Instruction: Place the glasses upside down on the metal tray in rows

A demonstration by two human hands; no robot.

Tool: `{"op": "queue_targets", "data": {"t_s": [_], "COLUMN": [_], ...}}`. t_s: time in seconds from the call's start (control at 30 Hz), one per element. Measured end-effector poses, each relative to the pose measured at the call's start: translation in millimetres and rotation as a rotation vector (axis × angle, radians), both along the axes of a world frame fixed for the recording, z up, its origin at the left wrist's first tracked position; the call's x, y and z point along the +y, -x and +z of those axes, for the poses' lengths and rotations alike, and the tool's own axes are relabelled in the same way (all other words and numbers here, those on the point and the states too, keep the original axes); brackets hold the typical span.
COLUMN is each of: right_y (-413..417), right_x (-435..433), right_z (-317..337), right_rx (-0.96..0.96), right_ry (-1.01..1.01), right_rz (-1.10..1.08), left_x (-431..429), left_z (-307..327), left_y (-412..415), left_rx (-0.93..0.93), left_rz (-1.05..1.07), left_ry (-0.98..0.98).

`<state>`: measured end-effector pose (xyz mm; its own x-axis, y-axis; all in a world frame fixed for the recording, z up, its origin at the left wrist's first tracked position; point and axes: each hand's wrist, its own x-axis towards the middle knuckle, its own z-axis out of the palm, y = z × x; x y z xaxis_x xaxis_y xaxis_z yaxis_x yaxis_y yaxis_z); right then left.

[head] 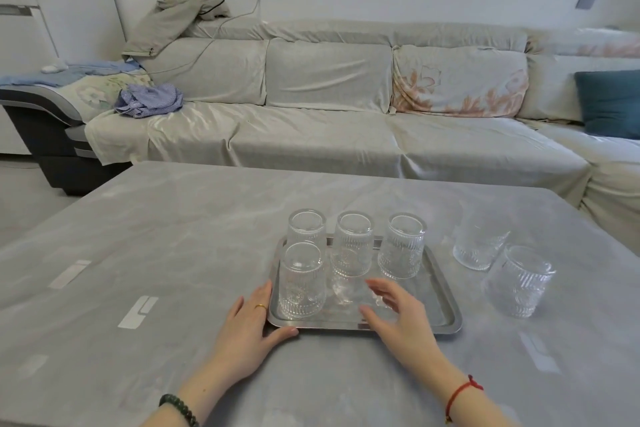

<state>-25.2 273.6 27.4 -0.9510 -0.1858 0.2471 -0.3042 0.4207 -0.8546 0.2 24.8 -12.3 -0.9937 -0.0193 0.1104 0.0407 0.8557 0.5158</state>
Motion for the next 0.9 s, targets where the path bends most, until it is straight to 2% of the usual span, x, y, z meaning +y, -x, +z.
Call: {"op": "queue_targets", "data": {"t_s": [0.1,0.23,0.33,0.43,0.53,0.7,0.8,0.9], "right_y": [8.2,17.6,24.7,35.1,47.4,59.5,49.6,35.0], "right_x": [50.8,126.2,169.0,186.6,186.2,178.5,163.6,130.6], "right_z": [15.0,32.3,32.3,24.5,14.9,14.4,19.2,27.3], "right_rx": [0.137,0.317,0.204,-0.052,-0.182,-0.191,-0.093,0.0], "right_ry": [-0.011,0.025,-0.001,0.06,0.16,0.117,0.157,0.235], "right_rz": [-0.161,-0.488,-0.682,-0.673,-0.577,-0.636,-0.682,-0.566], "left_x": [0.0,2.2,3.4,3.4,3.0,1.9,1.1,0.9], "left_z": [-3.1,-3.1,-1.9,-0.4,0.2,-0.9,-0.1,0.8], "left_y": [0.2,0.7,-0.5,-2.2,-3.4,-2.7,-2.7,-3.0], "left_rx": [0.026,0.027,0.026,0.007,0.006,0.002,0.005,0.021], "left_rz": [0.005,0.019,0.034,0.037,0.035,0.025,0.019,0.017], "left_ry": [0.028,0.045,0.038,0.024,0.038,0.063,0.048,0.044]}}
